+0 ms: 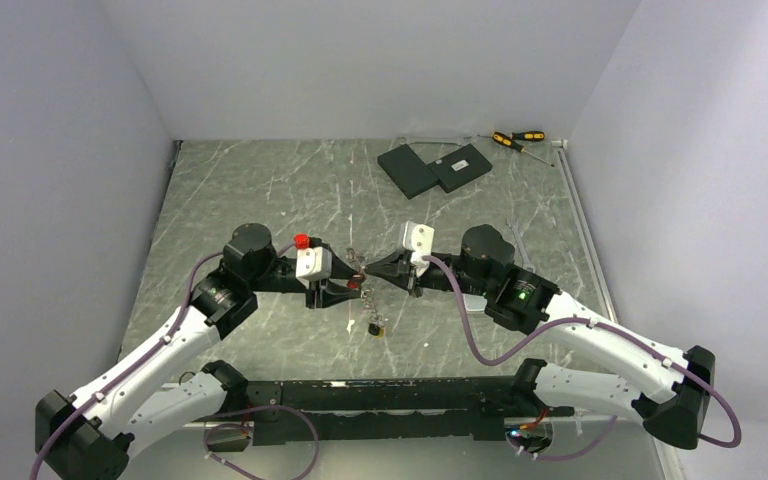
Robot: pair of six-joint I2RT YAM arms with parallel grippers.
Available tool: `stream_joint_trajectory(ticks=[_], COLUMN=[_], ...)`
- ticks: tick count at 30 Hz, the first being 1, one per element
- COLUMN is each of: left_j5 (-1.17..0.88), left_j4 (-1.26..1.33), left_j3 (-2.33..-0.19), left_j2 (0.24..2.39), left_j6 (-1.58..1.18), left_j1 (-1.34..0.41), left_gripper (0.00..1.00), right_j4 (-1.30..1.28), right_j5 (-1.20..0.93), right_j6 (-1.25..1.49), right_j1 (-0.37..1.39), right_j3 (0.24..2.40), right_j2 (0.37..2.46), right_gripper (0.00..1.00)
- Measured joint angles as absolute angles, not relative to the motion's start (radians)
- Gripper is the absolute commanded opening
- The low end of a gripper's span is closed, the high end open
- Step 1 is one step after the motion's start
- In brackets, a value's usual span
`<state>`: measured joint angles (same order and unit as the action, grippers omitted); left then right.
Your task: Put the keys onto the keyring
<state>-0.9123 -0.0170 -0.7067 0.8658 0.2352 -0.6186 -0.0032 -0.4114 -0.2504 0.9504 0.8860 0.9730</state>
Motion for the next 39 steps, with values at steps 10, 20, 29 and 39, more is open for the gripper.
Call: stream_joint_trajectory(ticks=[10, 20, 29, 39], left_j5=[-0.918, -0.91, -0.892, -0.878], left_j4=[-0.006, -0.013, -0.054, -0.099], left_j3=[-0.707, -0.707, -0.707, -0.707], left_j2=[0.88, 0.88, 0.86, 0.853], left_j6=[0.221, 0.225, 0.259, 0.276], left_j1=[-0.619, -0.619, -0.619, -0.619], left_gripper=[0.09, 0.0, 0.0, 0.0], right_j4=[0.011, 0.004, -0.009, -0.091], right_j5=[-0.422, -0.42, -0.409, -0.397], right_j6=[-0.24, -0.241, -0.241, -0.257], right_j1=[0.95, 0.95, 0.95, 0.951], right_j3=[0.886, 0.871, 0.862, 0.864], right_j2=[0.973, 0.95, 0.95, 1.012], right_gripper=[0.0, 0.0, 0.0, 0.01])
